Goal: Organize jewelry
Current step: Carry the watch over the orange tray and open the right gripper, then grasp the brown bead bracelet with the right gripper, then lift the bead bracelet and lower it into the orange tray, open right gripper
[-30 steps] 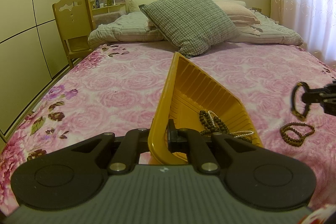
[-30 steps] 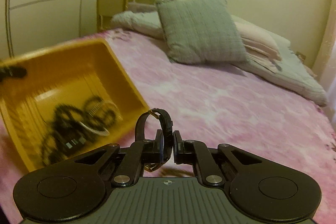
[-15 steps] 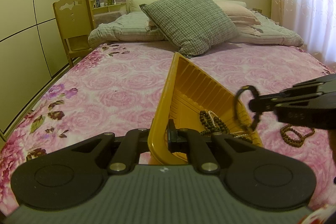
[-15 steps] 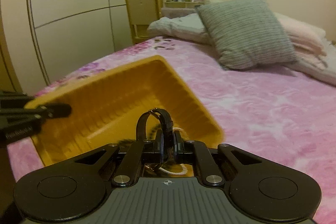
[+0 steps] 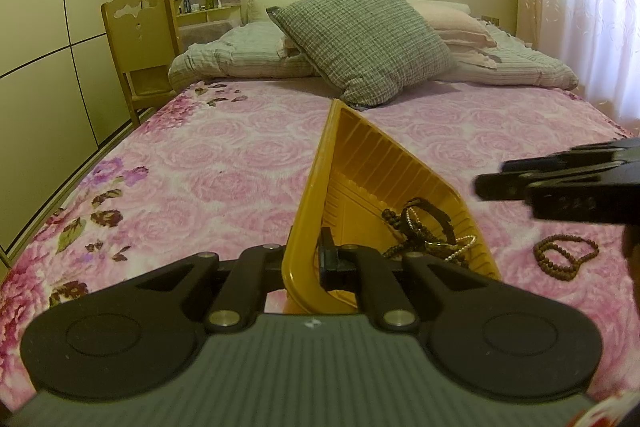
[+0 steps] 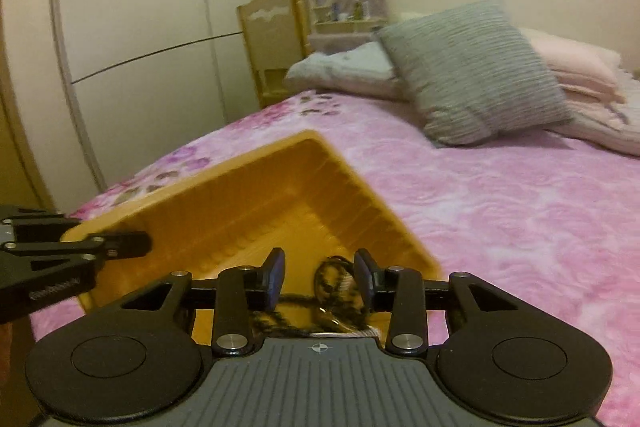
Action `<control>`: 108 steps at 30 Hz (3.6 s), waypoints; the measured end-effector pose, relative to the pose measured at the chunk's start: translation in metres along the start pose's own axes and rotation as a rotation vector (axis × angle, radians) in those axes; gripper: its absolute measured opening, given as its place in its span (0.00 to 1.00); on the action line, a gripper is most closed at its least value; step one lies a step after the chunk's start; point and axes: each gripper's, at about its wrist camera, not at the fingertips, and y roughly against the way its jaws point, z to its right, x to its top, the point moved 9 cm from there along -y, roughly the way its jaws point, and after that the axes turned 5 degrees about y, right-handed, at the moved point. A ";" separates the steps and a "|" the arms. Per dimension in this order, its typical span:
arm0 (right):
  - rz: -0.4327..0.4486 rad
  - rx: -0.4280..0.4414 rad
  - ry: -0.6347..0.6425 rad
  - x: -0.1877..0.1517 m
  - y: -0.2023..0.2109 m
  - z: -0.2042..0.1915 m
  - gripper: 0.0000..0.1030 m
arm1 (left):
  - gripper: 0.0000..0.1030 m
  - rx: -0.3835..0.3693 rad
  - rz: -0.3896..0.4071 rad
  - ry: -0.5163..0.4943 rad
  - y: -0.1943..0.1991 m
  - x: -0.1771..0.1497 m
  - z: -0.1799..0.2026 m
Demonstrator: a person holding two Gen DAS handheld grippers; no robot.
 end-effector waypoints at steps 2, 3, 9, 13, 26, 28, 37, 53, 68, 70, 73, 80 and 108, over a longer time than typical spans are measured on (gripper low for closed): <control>0.008 -0.040 -0.029 -0.004 0.009 0.015 0.38 | 0.06 0.000 0.001 -0.002 0.000 0.000 0.001; 0.009 -0.064 -0.049 -0.008 0.014 0.024 0.38 | 0.06 0.000 0.001 -0.003 0.000 0.000 0.001; -0.027 -0.211 -0.163 -0.052 0.046 0.085 0.38 | 0.06 -0.001 0.002 -0.003 0.000 -0.001 0.000; -0.059 -0.330 -0.232 -0.088 0.071 0.124 0.38 | 0.06 0.000 0.003 -0.005 -0.001 -0.001 -0.001; -0.158 -0.477 -0.288 -0.159 0.112 0.170 0.38 | 0.06 0.001 0.002 -0.012 0.000 -0.001 -0.003; -0.159 -0.473 -0.284 -0.158 0.107 0.173 0.37 | 0.06 0.000 0.002 -0.011 0.000 -0.001 -0.003; -0.199 -0.453 -0.257 -0.152 0.069 0.189 0.28 | 0.06 0.000 0.002 -0.012 0.000 -0.001 -0.003; -0.246 -0.447 -0.274 -0.157 0.045 0.203 0.06 | 0.06 0.000 0.001 -0.012 0.000 0.000 -0.003; -0.018 -0.487 0.017 -0.039 0.110 0.145 0.06 | 0.06 0.000 0.003 -0.011 0.000 0.000 -0.003; 0.004 -0.481 0.054 -0.024 0.115 0.136 0.06 | 0.06 0.000 0.002 -0.010 -0.001 0.000 -0.003; 0.034 -0.470 0.093 -0.005 0.122 0.125 0.06 | 0.06 -0.001 0.002 -0.010 -0.001 0.000 -0.003; 0.108 -0.439 0.157 0.034 0.137 0.102 0.06 | 0.06 0.000 0.002 -0.011 -0.001 0.000 -0.003; 0.246 -0.101 0.264 0.129 0.094 -0.026 0.06 | 0.06 -0.006 0.001 0.006 -0.002 0.000 -0.003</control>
